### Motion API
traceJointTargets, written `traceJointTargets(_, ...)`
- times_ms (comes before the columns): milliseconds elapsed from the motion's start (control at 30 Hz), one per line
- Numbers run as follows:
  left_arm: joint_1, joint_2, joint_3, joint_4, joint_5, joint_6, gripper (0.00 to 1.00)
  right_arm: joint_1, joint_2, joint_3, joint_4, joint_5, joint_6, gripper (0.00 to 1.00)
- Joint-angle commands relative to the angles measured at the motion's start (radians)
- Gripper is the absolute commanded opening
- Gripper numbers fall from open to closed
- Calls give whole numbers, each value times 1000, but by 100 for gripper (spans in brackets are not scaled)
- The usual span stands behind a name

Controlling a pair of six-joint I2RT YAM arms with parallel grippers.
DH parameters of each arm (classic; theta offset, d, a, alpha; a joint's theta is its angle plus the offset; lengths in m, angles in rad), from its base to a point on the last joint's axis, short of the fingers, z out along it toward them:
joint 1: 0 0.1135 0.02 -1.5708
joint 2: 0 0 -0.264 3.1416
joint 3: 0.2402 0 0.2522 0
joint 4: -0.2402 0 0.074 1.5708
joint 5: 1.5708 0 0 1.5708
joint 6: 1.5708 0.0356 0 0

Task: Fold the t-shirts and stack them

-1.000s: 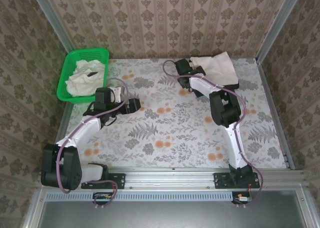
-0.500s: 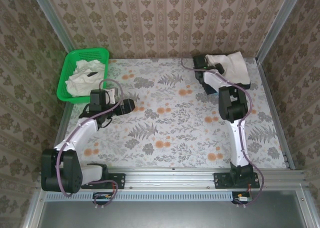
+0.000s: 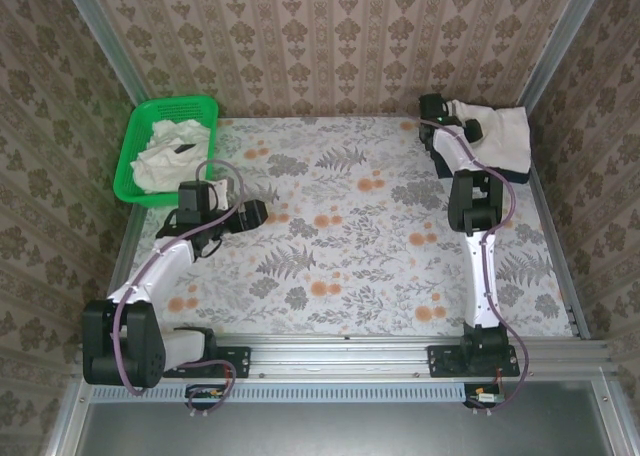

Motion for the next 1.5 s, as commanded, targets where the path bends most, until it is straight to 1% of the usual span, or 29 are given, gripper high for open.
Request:
traceJointTargets(0,10,-30,-8,-25,-19,28,100,-19,-25,4,-49,-17,18,100)
traceJointTargets(167,16,-28,7,-31,-30,25,100,-1,-52,97,-139,-103,79,100)
traceJointTargets(300,24,-43,43,-88,-60,41,100,35,-128,111,-169,-95,89,100)
traceJointTargets(333,25,-57,48,-106,-78,42,100,41,-155,100,-172,-102,94,100)
traceJointTargets(433,29,-142,40,-139,-208,38,100,62,-275,0,-174,-121,128,100)
traceJointTargets(533,30,-244,23,-160,-411,50,100,88,-470,-238,-109,-183,187,100)
traceJointTargets(600,30,-298,25,-196,-560,72,100,108,-660,-479,-25,-268,254,100)
traceJointTargets(633,30,-316,21,-206,-611,95,100,119,-751,-607,36,-312,278,100)
traceJointTargets(700,29,-368,-37,-166,-655,234,100,145,-984,-933,244,-388,315,100)
traceJointTargets(733,30,-389,-68,-140,-670,289,100,152,-1072,-1085,340,-413,324,100)
traceJointTargets(767,30,-411,-121,-94,-699,321,100,152,-1164,-1238,450,-435,338,100)
traceJointTargets(800,32,-427,-172,-34,-722,318,100,151,-1250,-1381,551,-430,367,100)
traceJointTargets(833,35,-435,-214,20,-711,312,100,148,-1301,-1486,629,-438,376,100)
traceJointTargets(867,39,-439,-284,124,-675,325,100,149,-1334,-1581,705,-465,354,100)
traceJointTargets(933,42,-422,-415,349,-565,415,100,148,-1338,-1694,829,-463,322,100)
traceJointTargets(967,45,-398,-476,472,-536,439,100,134,-1335,-1664,758,-463,348,100)
traceJointTargets(1000,48,-362,-510,575,-549,449,100,130,-1324,-1650,733,-465,341,100)
traceJointTargets(1033,51,-337,-486,553,-569,433,100,132,-1315,-1657,752,-466,313,100)
traceJointTargets(1067,64,-301,-463,530,-565,435,100,135,-1303,-1687,822,-452,271,100)
traceJointTargets(1100,77,-265,-447,540,-553,435,100,134,-1287,-1738,926,-415,250,100)
traceJointTargets(1167,95,-200,-423,569,-516,442,100,107,-1224,-1844,1174,-410,213,100)
traceJointTargets(1200,101,-162,-414,607,-499,443,100,102,-1220,-1810,1126,-369,234,100)
traceJointTargets(1233,104,-133,-411,641,-491,438,100,98,-1217,-1798,1091,-371,239,100)
traceJointTargets(1300,109,-68,-418,762,-470,430,100,93,-1203,-1828,1211,-388,220,100)
traceJointTargets(1333,116,-26,-422,837,-461,408,100,86,-1158,-1848,1286,-392,212,100)
traceJointTargets(1367,125,11,-417,895,-451,400,100,60,-1103,-1856,1361,-399,237,100)
traceJointTargets(1400,132,34,-399,894,-461,394,100,39,-1085,-1837,1373,-442,237,100)
traceJointTargets(1433,135,56,-370,866,-496,380,100,40,-1110,-1824,1286,-460,241,100)
traceJointTargets(1467,135,80,-354,866,-522,369,100,42,-1095,-1848,1352,-468,227,100)
